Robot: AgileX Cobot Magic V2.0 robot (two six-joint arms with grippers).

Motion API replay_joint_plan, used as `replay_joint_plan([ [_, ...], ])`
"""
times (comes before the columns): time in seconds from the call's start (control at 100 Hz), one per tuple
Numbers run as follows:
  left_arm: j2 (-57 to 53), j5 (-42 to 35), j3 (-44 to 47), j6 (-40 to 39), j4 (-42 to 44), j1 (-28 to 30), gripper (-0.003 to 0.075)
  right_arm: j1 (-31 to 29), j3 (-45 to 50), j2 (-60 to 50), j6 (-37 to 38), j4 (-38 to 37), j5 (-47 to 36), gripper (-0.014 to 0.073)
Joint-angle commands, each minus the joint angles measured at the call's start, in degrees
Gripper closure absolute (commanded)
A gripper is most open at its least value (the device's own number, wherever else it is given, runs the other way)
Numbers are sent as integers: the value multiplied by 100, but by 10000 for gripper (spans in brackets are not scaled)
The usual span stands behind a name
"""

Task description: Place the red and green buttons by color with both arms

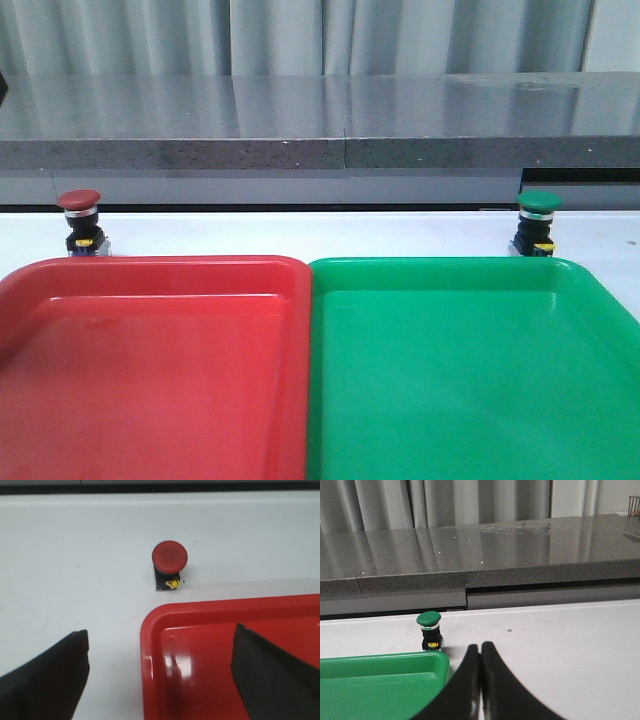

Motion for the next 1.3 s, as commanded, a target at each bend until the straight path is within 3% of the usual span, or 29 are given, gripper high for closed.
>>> replay_joint_plan([
  [0.0, 296, 341, -667, 12, -237, -43, 155, -16, -117, -43, -26, -56, -432, 657],
  [0.15, 1013, 768, -1461, 12, -443, -43, 155, -16, -117, -43, -26, -56, -432, 657],
  [0.56, 2463, 818, -2710, 12, -443, -43, 155, -16, -117, -43, -26, -56, -432, 657],
  [1.29, 3278, 257, -2794, 12, -443, -43, 157, -16, -117, -43, -26, -56, -432, 657],
])
